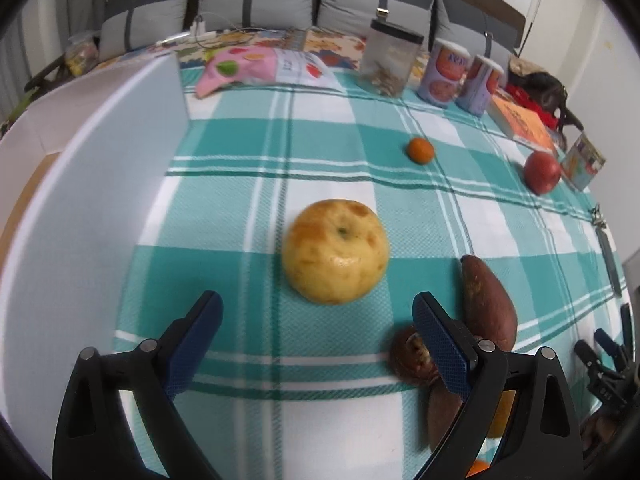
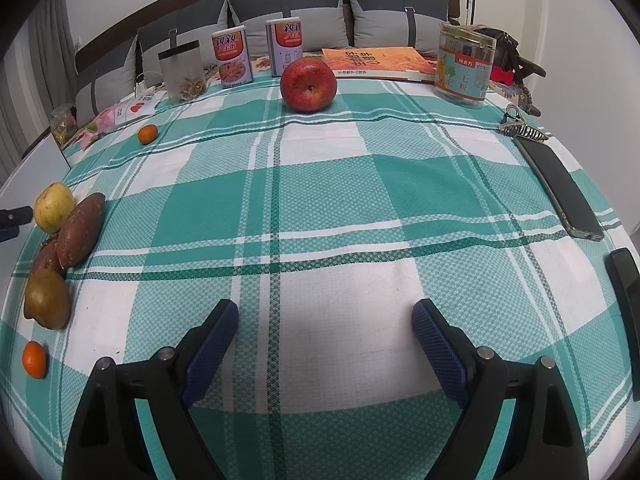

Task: Organize fruits
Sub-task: 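Grasp the yellow pear with the left tool while the right tool grasps a reddish sweet potato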

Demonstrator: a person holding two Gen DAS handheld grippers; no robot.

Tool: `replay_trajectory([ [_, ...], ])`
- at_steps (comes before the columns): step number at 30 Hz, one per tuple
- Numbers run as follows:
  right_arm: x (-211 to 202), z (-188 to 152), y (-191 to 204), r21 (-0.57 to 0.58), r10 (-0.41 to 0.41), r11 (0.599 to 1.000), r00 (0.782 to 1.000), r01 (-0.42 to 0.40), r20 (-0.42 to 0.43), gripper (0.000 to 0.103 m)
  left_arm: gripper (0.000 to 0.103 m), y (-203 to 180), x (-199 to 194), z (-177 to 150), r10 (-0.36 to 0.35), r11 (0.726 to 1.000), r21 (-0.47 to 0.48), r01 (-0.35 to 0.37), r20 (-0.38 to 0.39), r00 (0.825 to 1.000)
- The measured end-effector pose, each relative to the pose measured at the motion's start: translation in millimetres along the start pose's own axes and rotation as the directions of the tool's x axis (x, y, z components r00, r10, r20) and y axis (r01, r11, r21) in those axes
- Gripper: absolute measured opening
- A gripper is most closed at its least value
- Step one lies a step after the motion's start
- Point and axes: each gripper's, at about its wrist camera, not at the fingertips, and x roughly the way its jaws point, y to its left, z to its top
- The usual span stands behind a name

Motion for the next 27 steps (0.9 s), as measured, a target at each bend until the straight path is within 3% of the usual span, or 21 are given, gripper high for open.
replay_trajectory([
  [5, 0.1, 0.1, -1.4, 0.008, 0.002, 1.0, 1.0, -0.002, 0.0, 0.088, 0.095, -7.5, 28.8, 13.9, 0.05, 0.998, -0.046, -0.051, -0.016, 0.999],
  [8, 1.1, 0.7, -0.3, 0.004, 0.004, 1.0, 1.0, -0.004, -0.004, 0.09, 0.069, -8.5, 36.0, 16.0, 0.024, 0.999, -0.046, -0.025, -0.021, 0.999],
  [12, -0.4, 1.1, -0.5, 0.009, 0.015, 1.0, 1.0, -0.015, 0.003, 0.09, 0.069, -5.5, 26.1, 5.4, 0.028, 0.999, -0.027, -0.028, -0.021, 0.999],
  [16, -24.2, 17.5, 17.6, 0.021, 0.145, 0.989, 0.988, -0.147, 0.06, 0.088, 0.069, 8.4, -4.1, -21.3, 0.035, 0.999, -0.02, -0.036, -0.023, 0.999],
  [18, -26.5, 41.0, 45.6, 0.012, 0.288, 0.957, 0.957, -0.288, 0.019, 0.08, 0.069, 13.7, -19.8, -37.2, 0.051, 0.999, -0.002, -0.051, -0.021, 0.998],
  [21, 0.9, 82.8, 99.7, 0.056, 0.453, 0.891, 0.88, -0.45, -0.144, 0.072, 0.069, 22.7, -35.9, -56.4, 0.051, 0.999, -0.017, -0.051, -0.04, 0.998],
  [23, 29.0, 98.9, 133.0, 0.076, 0.47, 0.881, 0.844, -0.467, -0.26, 0.069, 0.069, 29.3, -46.4, -69.6, 0.042, 0.998, -0.037, -0.044, -0.048, 0.998],
  [24, 43.7, 102.7, 149.1, 0.071, 0.464, 0.881, 0.826, -0.467, -0.319, 0.061, 0.069, 32.2, -50.7, -75.8, 0.042, 0.998, -0.041, -0.044, -0.046, 0.998],
  [26, 66.3, 102.8, 173.3, 0.041, 0.415, 0.898, 0.813, -0.438, -0.408, 0.053, 0.069, 36.4, -57.2, -88.0, 0.051, 0.998, -0.039, -0.052, -0.04, 0.998],
  [27, 76.1, 99.1, 183.5, 0.03, 0.406, 0.896, 0.79, -0.444, -0.46, 0.047, 0.069, 37.8, -58.7, -93.6, 0.056, 0.998, -0.038, -0.057, -0.04, 0.998],
])
